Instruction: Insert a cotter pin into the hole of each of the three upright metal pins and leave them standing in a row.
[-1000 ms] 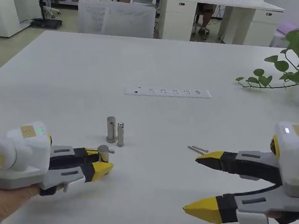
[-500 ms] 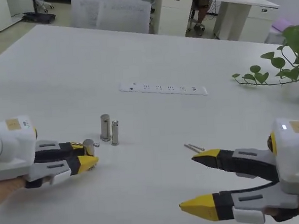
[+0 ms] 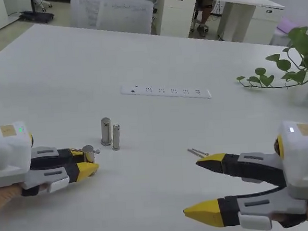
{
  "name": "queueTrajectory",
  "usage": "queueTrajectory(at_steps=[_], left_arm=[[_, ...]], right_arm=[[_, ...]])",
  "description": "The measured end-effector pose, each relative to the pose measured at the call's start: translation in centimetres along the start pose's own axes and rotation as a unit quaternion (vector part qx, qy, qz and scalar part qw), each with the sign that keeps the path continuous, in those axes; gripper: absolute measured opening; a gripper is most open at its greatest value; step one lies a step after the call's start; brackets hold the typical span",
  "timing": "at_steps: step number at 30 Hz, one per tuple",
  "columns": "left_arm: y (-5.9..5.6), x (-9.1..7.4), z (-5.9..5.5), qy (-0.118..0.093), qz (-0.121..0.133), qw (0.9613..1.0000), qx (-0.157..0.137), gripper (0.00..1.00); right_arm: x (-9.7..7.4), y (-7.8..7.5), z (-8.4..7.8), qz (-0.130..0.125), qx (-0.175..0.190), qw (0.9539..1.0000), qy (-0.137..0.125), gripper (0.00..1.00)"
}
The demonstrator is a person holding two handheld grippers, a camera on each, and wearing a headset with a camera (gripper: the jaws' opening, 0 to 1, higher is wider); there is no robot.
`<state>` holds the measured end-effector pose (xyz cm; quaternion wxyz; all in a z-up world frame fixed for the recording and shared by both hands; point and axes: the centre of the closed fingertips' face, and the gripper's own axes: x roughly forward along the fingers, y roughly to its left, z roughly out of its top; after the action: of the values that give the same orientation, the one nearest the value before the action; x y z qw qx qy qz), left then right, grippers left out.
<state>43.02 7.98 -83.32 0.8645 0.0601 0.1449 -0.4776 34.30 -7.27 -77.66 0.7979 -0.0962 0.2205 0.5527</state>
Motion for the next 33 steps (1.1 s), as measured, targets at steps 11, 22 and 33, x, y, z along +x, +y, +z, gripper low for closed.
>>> queueTrajectory(at_steps=[11,22,33], left_arm=[[0.06,0.13,-0.30,0.004,0.000,1.0000,-0.002,0.14],[0.29,0.00,-0.58,0.011,0.009,0.9996,-0.025,0.31],[0.15,-0.63,-0.65,0.011,0.015,0.9993,-0.033,0.36]], right_arm=[[0.02,-0.11,-0.21,-0.001,0.003,1.0000,0.004,0.63],[-0.02,-0.31,-0.13,-0.002,0.004,1.0000,0.003,0.62],[-0.07,-0.42,0.10,-0.004,0.003,1.0000,0.003,0.61]])
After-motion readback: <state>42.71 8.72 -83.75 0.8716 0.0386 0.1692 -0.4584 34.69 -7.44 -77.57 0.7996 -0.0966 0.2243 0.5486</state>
